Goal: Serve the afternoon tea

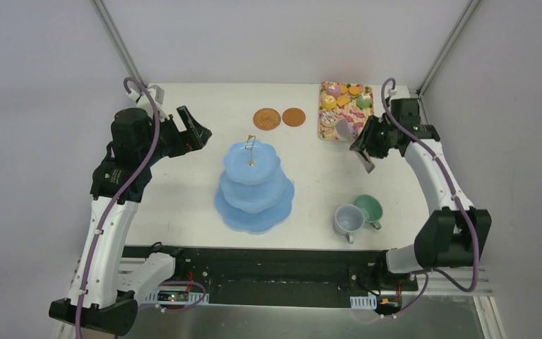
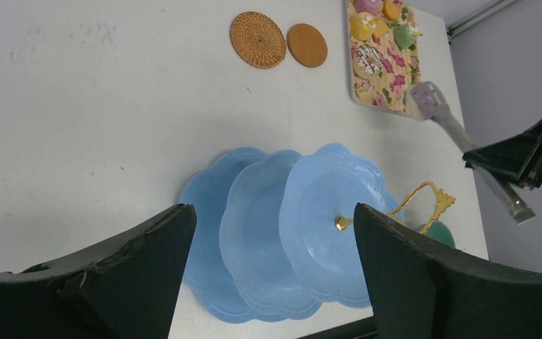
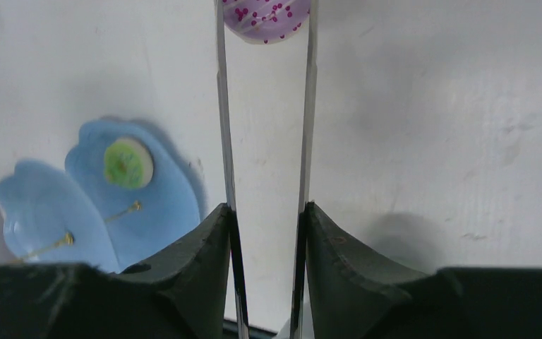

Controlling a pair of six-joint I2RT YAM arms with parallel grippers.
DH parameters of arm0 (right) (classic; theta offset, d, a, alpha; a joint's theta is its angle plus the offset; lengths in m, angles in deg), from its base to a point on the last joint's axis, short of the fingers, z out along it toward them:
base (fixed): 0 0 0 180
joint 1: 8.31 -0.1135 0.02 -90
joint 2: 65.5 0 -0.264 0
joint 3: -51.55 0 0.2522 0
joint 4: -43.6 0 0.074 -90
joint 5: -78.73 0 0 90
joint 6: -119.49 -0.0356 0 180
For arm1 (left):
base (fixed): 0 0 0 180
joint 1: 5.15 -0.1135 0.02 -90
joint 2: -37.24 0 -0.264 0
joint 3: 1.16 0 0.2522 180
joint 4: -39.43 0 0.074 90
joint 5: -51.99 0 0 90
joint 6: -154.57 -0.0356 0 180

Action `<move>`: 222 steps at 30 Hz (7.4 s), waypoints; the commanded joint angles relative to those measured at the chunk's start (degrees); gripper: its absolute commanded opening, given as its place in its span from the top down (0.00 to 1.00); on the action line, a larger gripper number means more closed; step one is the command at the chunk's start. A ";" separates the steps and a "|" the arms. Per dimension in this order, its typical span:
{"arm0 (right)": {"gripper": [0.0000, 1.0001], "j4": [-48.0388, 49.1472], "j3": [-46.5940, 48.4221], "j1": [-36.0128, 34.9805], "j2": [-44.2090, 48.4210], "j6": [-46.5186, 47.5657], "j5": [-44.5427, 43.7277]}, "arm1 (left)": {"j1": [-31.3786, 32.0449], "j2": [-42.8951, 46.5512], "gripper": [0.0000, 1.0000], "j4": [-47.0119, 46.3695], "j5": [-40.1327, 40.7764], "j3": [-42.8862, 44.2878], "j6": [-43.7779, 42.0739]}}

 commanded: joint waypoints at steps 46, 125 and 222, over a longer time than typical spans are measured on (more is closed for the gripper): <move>0.48 10.82 -24.34 -37.93 11.61 -3.37 5.66 | -0.31 1.25 0.15 -2.35 -3.34 -1.61 3.64; 0.40 4.21 21.19 -5.53 -26.36 2.21 -2.47 | -0.33 -0.82 0.14 -2.79 -0.80 -0.80 1.70; 0.66 21.17 -27.91 -64.86 15.49 -12.73 -6.52 | -0.32 4.64 0.15 1.23 -3.46 -3.46 4.15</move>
